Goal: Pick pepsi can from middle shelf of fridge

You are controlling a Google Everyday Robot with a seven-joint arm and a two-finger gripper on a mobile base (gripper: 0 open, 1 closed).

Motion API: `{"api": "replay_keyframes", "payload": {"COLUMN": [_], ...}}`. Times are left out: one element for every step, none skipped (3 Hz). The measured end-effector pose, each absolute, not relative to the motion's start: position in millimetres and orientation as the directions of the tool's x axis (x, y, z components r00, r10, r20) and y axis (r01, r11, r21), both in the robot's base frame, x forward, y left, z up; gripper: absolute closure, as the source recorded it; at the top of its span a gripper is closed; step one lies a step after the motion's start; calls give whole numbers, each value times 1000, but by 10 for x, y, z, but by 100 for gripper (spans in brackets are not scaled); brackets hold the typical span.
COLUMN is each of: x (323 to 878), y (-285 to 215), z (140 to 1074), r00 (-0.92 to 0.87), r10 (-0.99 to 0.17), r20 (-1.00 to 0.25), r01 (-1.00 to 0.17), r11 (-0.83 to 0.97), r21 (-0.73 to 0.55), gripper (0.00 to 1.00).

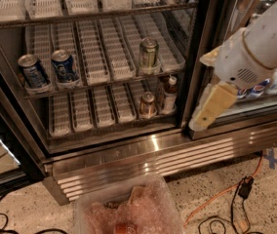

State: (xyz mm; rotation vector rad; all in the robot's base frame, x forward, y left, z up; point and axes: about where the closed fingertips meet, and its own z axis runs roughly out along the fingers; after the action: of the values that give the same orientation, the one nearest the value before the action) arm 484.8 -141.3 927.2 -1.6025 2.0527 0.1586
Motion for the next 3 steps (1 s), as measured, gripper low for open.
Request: {"api": "replay_keyframes", "payload": {"x": [4959, 4959, 5077], "y": [-1360, -1360, -1279], "z": [9345, 9345, 9392], "r00": [-147, -147, -133], "r10": [-857, -857, -835], "r20": [-494, -494, -533], "r01": [-915, -915, -900], "r11": [307, 307, 327], "r21": [-261, -260, -289], "gripper": [0, 0, 0]}}
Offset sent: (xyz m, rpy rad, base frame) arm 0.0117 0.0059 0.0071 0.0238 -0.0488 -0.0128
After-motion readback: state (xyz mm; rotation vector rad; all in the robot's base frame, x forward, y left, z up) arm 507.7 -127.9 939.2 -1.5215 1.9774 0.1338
